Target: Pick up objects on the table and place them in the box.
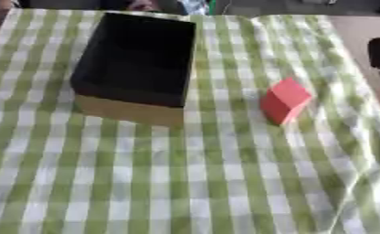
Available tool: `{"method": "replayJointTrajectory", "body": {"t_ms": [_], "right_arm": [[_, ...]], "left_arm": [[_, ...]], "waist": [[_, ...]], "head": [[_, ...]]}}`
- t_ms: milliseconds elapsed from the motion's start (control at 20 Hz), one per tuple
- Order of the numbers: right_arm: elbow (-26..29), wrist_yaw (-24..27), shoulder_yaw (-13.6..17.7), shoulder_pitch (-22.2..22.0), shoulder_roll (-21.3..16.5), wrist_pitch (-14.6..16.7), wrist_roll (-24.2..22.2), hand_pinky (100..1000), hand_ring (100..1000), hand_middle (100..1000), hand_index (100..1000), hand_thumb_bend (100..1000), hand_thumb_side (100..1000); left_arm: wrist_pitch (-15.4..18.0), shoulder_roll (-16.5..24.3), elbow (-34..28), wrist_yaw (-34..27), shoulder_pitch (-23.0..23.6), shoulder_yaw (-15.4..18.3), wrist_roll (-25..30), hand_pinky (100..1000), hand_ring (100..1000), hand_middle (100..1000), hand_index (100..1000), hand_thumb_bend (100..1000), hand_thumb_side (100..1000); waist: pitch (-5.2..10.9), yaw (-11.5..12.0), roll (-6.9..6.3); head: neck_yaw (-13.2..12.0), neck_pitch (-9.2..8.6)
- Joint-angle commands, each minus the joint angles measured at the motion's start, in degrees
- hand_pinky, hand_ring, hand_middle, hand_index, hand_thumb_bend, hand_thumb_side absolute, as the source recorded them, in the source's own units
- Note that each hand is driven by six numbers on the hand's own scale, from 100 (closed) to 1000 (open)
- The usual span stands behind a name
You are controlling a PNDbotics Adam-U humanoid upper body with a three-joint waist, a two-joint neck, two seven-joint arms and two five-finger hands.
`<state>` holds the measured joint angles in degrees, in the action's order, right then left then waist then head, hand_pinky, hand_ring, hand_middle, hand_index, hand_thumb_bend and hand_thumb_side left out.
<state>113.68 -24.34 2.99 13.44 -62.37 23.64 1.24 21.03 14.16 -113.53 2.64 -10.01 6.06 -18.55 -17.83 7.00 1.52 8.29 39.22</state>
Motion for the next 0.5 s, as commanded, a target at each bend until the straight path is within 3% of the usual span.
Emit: {"method": "replayJointTrajectory", "body": {"t_ms": [50, 300, 500], "right_arm": [[0.91, -2.23, -0.60, 1.62, -5.33, 0.69, -5.88, 811, 872, 901, 1000, 100, 741], [0.91, -2.96, -2.66, 4.73, -7.85, 1.64, -15.96, 827, 902, 930, 1000, 100, 673], [0.91, -3.85, -4.37, 7.36, -8.50, 1.55, -22.93, 832, 914, 953, 1000, 182, 599]], "left_arm": [[-0.01, 1.23, -1.06, -0.26, -0.21, -0.20, 0.40, 812, 528, 647, 770, 212, 766], [-0.13, 1.31, -1.06, -0.47, -0.31, -0.49, 0.81, 813, 528, 647, 770, 211, 767], [-0.19, 1.34, -1.06, -0.68, -0.37, -0.65, 1.10, 813, 528, 648, 769, 210, 767]], "waist": [[0.99, 0.12, 0.46], [1.11, 0.49, 0.63], [1.16, 0.90, 0.77]], "head": [[0.56, -0.17], [1.04, -0.55], [1.57, -0.92]]}}
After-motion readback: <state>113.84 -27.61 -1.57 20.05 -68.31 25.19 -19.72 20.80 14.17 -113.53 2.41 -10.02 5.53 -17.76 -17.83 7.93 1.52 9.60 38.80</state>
